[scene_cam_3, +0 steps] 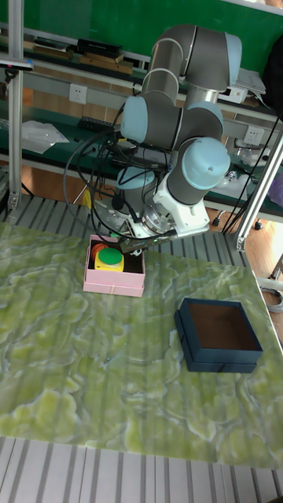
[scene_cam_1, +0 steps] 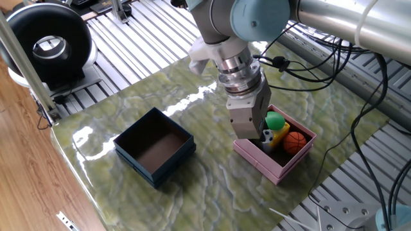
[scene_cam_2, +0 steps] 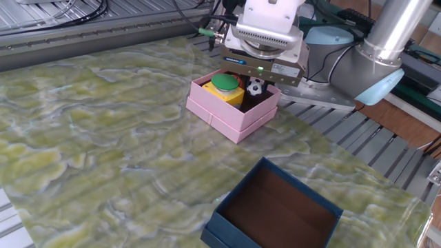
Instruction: Move an object from one box to another
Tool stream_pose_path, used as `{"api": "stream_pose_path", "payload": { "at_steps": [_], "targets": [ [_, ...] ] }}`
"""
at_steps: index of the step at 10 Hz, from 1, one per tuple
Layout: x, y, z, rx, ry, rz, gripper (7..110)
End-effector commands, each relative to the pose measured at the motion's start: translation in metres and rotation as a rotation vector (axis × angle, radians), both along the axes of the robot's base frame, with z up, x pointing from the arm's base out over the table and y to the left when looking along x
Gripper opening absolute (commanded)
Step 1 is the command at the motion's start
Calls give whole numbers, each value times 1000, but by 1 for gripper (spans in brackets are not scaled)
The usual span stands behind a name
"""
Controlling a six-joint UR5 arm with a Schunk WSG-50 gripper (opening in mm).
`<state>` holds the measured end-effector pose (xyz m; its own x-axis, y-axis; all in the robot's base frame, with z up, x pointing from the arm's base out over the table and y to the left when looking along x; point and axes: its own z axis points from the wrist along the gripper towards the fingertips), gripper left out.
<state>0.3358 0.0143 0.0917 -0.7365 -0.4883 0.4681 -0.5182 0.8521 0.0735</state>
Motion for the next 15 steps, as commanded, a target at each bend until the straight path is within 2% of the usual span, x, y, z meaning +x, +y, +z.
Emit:
{"api": "stream_pose_path", "payload": {
  "at_steps": [1,5,7,8,10,11,12,14,15],
  "targets": [
    [0,3,0,19,4,9,44],
    [2,2,1,15,-5,12,44],
    [9,2,2,11,-33,7,44],
    [17,7,1,18,-67,-17,44],
    [62,10,1,2,-236,-47,44],
    [79,16,6,6,-299,-78,44],
    [102,24,13,20,-374,-103,7],
    [154,54,31,136,-516,-178,7],
    [178,58,45,156,-568,-205,7]
  ]
}}
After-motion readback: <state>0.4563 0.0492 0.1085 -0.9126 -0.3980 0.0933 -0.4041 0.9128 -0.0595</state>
